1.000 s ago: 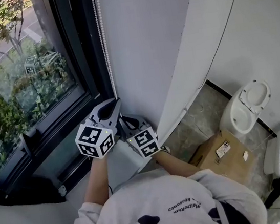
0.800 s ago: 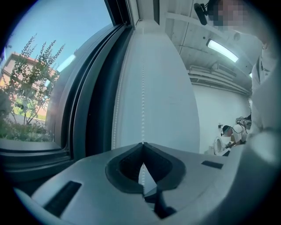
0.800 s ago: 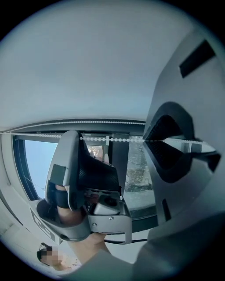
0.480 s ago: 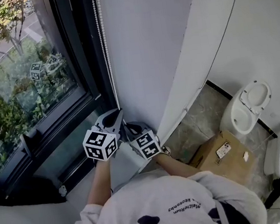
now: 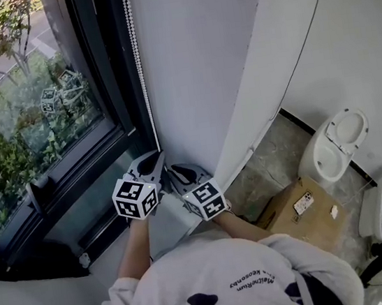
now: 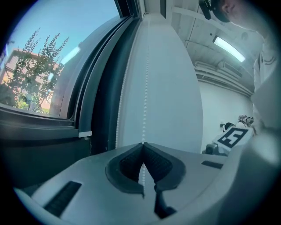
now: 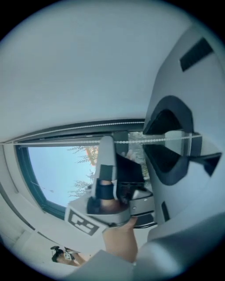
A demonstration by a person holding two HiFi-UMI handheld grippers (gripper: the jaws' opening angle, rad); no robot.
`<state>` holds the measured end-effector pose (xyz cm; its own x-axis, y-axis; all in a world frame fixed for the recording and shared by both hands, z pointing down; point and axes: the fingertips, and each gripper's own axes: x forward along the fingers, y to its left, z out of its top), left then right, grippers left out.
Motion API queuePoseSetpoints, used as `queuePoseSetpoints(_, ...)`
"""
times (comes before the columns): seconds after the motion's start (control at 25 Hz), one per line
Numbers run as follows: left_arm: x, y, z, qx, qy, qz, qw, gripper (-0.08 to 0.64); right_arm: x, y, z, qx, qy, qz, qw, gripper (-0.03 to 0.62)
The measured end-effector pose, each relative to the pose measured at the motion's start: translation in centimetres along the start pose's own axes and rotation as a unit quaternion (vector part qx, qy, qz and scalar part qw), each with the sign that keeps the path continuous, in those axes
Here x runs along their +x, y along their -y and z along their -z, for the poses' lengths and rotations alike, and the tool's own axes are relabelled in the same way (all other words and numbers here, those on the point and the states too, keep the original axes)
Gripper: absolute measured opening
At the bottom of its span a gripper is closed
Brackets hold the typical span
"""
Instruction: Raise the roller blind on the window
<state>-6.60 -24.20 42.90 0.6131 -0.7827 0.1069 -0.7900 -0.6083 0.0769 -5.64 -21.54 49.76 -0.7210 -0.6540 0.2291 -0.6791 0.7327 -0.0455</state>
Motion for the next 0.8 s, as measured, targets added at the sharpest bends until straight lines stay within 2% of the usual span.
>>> queuePoseSetpoints(0.08, 0.0, 0.0, 0.0, 0.0, 0.002, -0.001, 1.0, 0.008, -0.8, -0.3, -2.5, 0.012, 0.034, -0.003, 0.999, 0.1)
queuePoseSetpoints(0.4, -0.4, -0.1, 0.0, -0.003, 0.008, -0.001, 1.0, 0.008, -3.4, -1.3, -13.2, -0.021, 0.131, 0.008, 0.991, 0.091)
queuePoseSetpoints(0.56, -0.5, 0.2, 0.0, -0.002, 0.01, 0.001, 1.0, 0.008, -3.2, -1.1, -16.7, -0.029, 0.148, 0.008, 0.989, 0.091)
queuePoseSetpoints(0.8, -0.6, 0.4, 0.0, 0.0, 0.011, 0.003, 0.9999, 0.008, -2.5, -0.8, -19.2, -0.04, 0.145, 0.011, 0.989, 0.089)
